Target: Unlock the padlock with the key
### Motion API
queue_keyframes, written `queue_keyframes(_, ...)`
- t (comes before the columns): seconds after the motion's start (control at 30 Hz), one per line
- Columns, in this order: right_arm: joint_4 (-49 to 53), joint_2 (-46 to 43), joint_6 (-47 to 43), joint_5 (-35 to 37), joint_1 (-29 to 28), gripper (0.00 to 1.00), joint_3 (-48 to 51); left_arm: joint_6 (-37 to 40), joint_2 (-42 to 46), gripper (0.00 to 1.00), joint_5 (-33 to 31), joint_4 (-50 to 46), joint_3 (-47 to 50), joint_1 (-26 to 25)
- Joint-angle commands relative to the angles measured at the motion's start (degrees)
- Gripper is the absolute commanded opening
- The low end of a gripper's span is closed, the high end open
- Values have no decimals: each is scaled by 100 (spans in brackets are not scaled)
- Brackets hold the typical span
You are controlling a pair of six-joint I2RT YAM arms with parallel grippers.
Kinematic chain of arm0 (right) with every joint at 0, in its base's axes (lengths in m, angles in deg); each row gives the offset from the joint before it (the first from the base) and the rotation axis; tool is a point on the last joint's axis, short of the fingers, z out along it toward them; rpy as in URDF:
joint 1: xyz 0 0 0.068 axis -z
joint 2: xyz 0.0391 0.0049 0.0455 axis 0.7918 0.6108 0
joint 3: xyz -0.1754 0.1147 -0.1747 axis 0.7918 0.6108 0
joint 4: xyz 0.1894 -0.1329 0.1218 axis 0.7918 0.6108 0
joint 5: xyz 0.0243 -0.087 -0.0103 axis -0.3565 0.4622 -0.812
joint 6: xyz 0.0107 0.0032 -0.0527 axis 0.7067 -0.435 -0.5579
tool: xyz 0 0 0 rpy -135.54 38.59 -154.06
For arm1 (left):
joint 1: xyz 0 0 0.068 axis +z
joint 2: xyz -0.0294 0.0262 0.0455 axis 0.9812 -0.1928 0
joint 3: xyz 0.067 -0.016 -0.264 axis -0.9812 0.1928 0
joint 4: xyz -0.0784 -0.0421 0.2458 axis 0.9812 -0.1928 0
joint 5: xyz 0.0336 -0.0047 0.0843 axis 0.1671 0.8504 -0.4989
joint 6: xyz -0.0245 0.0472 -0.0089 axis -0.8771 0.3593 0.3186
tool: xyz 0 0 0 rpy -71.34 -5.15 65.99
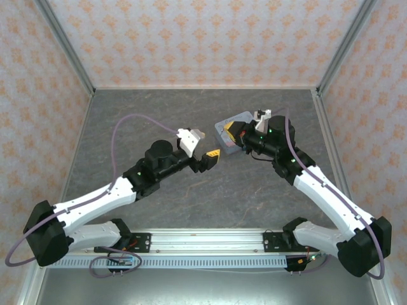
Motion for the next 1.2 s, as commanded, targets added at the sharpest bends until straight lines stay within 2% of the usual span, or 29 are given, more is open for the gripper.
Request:
queue_keyframes(0.0,-275,-230,138,-171,-41,0,-5,581,-176,72,-163,-86,-404,-46)
queue_keyframes(0.2,-288,-339,194,-180,-50,0,153,798,-501,61,-293,-378,-714,-87)
queue_keyframes(0.5,-335,-347,220,-267,-63,0,210,791,-829,44,-143,-490,-1070,-92)
queue_keyframes(0.77,-333,-364,212,-313,-64,0,303,859,-954,12,-488,-506,-1187,-86)
queue_keyframes(0.9,-323,-403,144,-312,-61,0,371,1049,-911,0,-554,-610,-1191,-90)
queue_keyframes(1.03,-58,-511,-162,-257,-60,13,340,1413,-769,0,-591,-769,-1128,-88)
queue_keyframes(1.17,403,-833,-651,108,31,29,335,2062,-517,0,-727,-935,-990,-110)
